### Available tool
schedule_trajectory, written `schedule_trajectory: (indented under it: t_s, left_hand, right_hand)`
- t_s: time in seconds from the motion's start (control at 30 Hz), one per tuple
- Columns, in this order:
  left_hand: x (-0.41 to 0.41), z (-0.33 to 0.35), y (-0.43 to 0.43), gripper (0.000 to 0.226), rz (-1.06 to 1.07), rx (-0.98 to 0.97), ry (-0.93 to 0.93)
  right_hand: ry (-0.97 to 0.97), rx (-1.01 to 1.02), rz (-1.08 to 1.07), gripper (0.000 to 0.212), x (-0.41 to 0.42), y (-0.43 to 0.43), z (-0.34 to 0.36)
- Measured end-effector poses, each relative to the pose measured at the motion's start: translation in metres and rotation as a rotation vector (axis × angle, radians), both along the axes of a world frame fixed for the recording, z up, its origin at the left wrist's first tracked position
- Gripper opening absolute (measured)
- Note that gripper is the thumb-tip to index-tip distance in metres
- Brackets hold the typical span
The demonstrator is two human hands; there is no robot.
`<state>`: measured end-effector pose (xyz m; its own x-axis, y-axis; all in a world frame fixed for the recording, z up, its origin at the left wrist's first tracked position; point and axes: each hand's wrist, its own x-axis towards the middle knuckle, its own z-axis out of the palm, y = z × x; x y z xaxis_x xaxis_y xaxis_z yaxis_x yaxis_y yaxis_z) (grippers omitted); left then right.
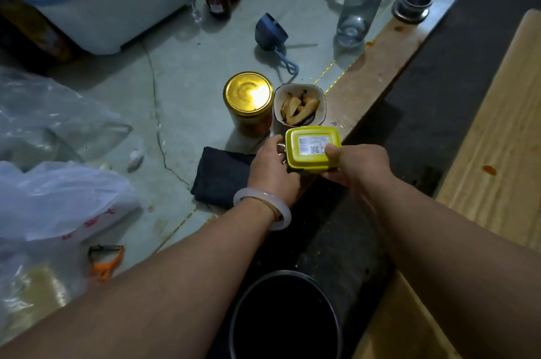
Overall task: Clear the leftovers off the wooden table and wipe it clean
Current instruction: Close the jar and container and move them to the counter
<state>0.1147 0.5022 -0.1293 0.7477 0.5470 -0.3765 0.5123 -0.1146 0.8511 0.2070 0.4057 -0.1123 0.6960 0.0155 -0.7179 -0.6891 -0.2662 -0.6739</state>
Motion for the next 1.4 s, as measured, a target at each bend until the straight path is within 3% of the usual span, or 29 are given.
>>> schedule_trajectory:
  t_s: [0.37,0.93,1.2,1.3,1.4]
  left_hand:
    - [-0.006,-0.002,0.007,0.065,-0.063,0.140,0.017]
    - [0.000,0.005,0.033,0.080,-0.234,0.165,0.126]
    - [-0.004,-0.001,0.053,0.095,-0.265,0.036,0.140]
    - [-0.010,-0.003,0.052,0.099,-0.258,0.055,0.128]
    - [-0.017,-0.005,0.049,0.090,-0.195,0.153,0.120]
  right_hand:
    - [-0.040,-0.030,-0.081,0.021,0.000,0.027,-0.009]
    - [-0.010,0.209,-0.042,0.038,0.006,0.042,-0.020]
    - [-0.023,0.207,0.003,0.027,0.005,0.038,-0.025]
    - [0.040,0.305,-0.087,0.031,0.002,0.036,-0.020]
    - [0.042,0.220,-0.055,0.038,-0.003,0.031,-0.023]
